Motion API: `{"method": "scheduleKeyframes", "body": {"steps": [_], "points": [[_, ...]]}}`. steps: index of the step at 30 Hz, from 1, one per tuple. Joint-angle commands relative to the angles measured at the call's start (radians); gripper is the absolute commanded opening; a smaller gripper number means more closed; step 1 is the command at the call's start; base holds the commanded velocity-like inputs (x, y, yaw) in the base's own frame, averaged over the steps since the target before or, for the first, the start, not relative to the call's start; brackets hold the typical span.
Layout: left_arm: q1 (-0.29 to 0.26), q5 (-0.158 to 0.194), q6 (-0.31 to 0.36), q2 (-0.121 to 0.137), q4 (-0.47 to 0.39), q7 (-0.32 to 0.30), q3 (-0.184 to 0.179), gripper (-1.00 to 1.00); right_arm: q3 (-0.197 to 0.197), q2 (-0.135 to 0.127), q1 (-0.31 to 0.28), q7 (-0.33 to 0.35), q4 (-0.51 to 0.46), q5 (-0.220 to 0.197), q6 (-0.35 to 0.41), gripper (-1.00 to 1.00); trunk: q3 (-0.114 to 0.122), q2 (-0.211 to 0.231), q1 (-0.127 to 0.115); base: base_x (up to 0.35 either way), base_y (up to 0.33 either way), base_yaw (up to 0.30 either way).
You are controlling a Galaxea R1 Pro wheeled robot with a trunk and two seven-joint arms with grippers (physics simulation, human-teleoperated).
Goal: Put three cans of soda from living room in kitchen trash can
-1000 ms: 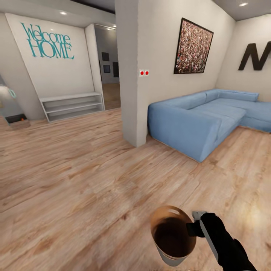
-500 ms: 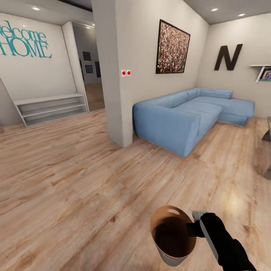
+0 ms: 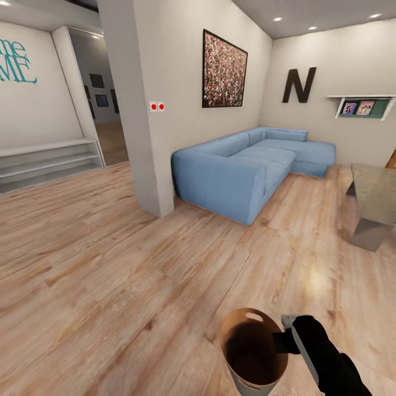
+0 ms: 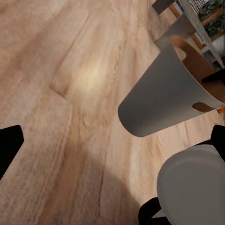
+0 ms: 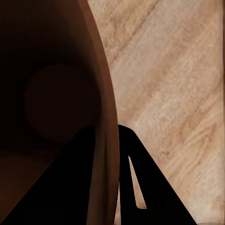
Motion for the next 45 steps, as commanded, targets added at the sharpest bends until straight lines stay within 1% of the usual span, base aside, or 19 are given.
{"method": "scheduleKeyframes", "body": {"steps": [1,29,45], "points": [[0.0,0.0,0.0,0.0,0.0,0.0,0.0,1.0,0.0,0.0,0.0,0.005,0.001,-0.016,0.0,-1.0,0.0,0.0,0.0,0.0,0.0,-0.264],[0.0,0.0,0.0,0.0,0.0,0.0,0.0,1.0,0.0,0.0,0.0,0.005,0.003,-0.016,0.0,-1.0,0.0,0.0,0.0,0.008,-0.008,-0.264],[0.0,0.0,0.0,0.0,0.0,0.0,0.0,1.0,0.0,0.0,0.0,0.005,0.003,-0.017,0.0,-1.0,0.0,0.0,0.0,0.196,-0.258,-0.264]]}}
